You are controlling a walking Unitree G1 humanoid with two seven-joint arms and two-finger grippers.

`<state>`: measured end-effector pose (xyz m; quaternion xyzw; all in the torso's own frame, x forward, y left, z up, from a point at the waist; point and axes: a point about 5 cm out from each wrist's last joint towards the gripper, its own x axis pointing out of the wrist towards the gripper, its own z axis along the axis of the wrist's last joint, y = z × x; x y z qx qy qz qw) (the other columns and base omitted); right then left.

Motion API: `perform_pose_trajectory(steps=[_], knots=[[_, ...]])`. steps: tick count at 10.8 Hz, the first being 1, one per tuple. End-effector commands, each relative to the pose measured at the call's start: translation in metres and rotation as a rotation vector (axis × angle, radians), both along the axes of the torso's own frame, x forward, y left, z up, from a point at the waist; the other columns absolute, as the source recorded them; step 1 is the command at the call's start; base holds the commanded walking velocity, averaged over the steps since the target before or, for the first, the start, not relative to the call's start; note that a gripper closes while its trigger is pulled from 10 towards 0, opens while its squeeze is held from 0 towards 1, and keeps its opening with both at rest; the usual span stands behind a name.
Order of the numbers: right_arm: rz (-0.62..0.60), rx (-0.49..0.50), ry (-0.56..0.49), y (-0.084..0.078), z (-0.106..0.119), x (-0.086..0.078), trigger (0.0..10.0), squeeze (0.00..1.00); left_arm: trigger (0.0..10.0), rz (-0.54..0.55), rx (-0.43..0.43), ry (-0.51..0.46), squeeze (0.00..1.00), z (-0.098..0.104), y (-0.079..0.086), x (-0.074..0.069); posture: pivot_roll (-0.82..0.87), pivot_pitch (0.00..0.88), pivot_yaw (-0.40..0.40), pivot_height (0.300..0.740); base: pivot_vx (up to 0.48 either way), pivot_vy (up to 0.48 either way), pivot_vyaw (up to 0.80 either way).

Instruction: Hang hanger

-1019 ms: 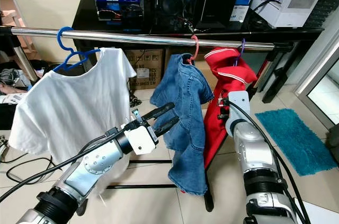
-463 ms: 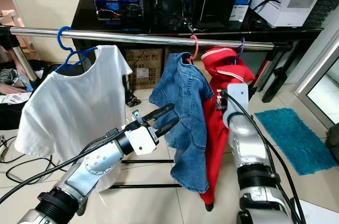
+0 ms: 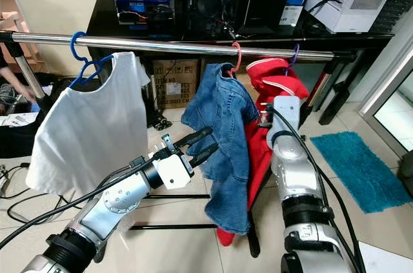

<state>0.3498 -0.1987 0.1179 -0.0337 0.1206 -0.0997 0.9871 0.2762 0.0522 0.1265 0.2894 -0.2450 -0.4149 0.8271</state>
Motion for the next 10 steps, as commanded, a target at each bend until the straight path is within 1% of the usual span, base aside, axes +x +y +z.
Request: perform_pose_trajectory(steps=[1,2,4,5,6,7,8,9,10], knots=[[-0.010,0.026,-0.063,-0.003,0.008,0.000,0.0,0.00,10.0,-0.011,0.001,-0.010,0.00,0.001,-0.004,-0.002,0.15,0.038,-0.061,0.740,0.000,0.000,0.00],[0.016,0.044,-0.074,0.000,0.007,-0.001,0.0,0.00,10.0,-0.011,0.001,-0.010,0.00,0.001,-0.004,-0.002,0.14,0.039,-0.062,0.740,0.000,0.000,0.00],[0.004,0.066,-0.104,0.000,0.009,-0.001,0.0,0.00,10.0,-0.008,-0.001,-0.010,0.00,0.001,-0.004,-0.002,0.15,0.039,-0.069,0.740,0.000,0.000,0.00],[-0.011,0.084,-0.166,-0.001,0.018,0.000,0.0,0.00,10.0,0.004,-0.008,-0.013,0.00,0.001,-0.003,-0.001,0.15,0.038,-0.077,0.740,0.000,0.000,0.00],[-0.011,0.106,-0.202,-0.001,0.022,0.001,0.0,0.00,10.0,0.006,-0.009,-0.014,0.00,0.001,-0.003,-0.001,0.15,0.037,-0.078,0.740,0.000,0.000,0.00],[-0.020,0.124,-0.282,-0.001,0.035,0.002,0.0,0.00,10.0,0.005,-0.010,-0.016,0.00,0.001,-0.004,-0.001,0.15,0.038,-0.078,0.740,0.000,0.000,0.00],[-0.035,0.139,-0.330,-0.001,0.041,0.001,0.0,0.00,10.0,0.005,-0.011,-0.018,0.00,0.002,-0.004,-0.001,0.15,0.038,-0.078,0.740,0.000,0.000,0.00],[-0.041,0.132,-0.357,-0.004,0.044,-0.001,0.0,0.00,10.0,0.006,-0.012,-0.020,0.00,0.002,-0.004,0.000,0.15,0.042,-0.076,0.740,0.000,0.000,0.00],[-0.028,0.125,-0.357,-0.004,0.044,-0.003,0.0,0.00,10.0,0.005,-0.011,-0.019,0.00,0.002,-0.004,-0.001,0.15,0.044,-0.074,0.740,0.000,0.000,0.00]])
